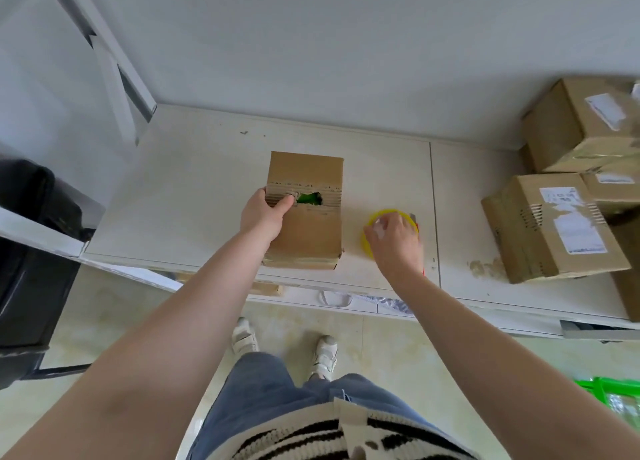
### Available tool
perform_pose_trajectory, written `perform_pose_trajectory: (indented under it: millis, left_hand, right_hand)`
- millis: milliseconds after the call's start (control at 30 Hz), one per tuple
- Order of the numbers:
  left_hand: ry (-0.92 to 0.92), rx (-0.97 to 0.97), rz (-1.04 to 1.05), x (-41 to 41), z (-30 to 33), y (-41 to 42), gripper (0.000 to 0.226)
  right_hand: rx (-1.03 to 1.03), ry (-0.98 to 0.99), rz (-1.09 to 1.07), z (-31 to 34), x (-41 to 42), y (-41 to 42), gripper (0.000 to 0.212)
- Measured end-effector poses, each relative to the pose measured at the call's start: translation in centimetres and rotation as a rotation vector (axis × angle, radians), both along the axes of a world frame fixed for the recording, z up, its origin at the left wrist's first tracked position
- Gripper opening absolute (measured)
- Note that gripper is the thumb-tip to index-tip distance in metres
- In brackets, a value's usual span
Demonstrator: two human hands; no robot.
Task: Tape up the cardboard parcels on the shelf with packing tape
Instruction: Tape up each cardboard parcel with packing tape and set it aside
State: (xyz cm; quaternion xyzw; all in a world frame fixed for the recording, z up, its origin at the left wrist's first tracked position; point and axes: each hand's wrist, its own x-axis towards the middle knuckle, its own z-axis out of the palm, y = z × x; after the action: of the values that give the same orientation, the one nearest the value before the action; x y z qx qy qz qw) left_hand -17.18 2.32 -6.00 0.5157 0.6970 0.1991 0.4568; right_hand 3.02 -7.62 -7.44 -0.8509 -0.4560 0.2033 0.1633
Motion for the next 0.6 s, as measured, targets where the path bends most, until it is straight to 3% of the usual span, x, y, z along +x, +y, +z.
perform_pose_trajectory:
  millis: [100, 200, 267, 367, 433, 500, 600]
  left_hand:
    - [0.038, -0.015, -0.047, -0.1, 0.1, 0.1, 0.053]
    - [0.161, 0.006, -0.110, -0.3, 0.8, -0.1, 0.077]
    - [0.212, 0.204, -0.166, -0.2, 1.9, -0.6, 0.079]
    - [0.014, 0.419, -0.332, 0.7, 4.3, -1.6, 0.074]
    - [-0.181, 0.376, -0.456, 1.6, 5.8, -2.5, 0.084]
    - [-0.361, 0.293, -0.450, 2.0, 7.0, -2.9, 0.090]
    - [-0.465, 0.276, -0.382, 1.4, 8.3, -3.1, 0.069]
  right_hand:
    - [-0.334, -0.312, 0.176, -1.1, 1.0, -0.6, 0.053]
    - [-0.271, -0.382, 0.249, -0.3, 1.0, -0.4, 0.024]
    - [-0.142, -0.284, 0.196, 1.4, 0.9, 0.3, 0.020]
    - [0.112, 0.002, 0.201, 6.0, 0.9, 0.9, 0.012]
    - [0.231, 0.213, 0.322, 9.2, 0.6, 0.9, 0.015]
    - [0.286, 0.360, 0.441, 11.5, 0.0, 0.7, 0.024]
    - [0.289, 0.438, 0.491, 12.5, -0.8, 0.4, 0.029]
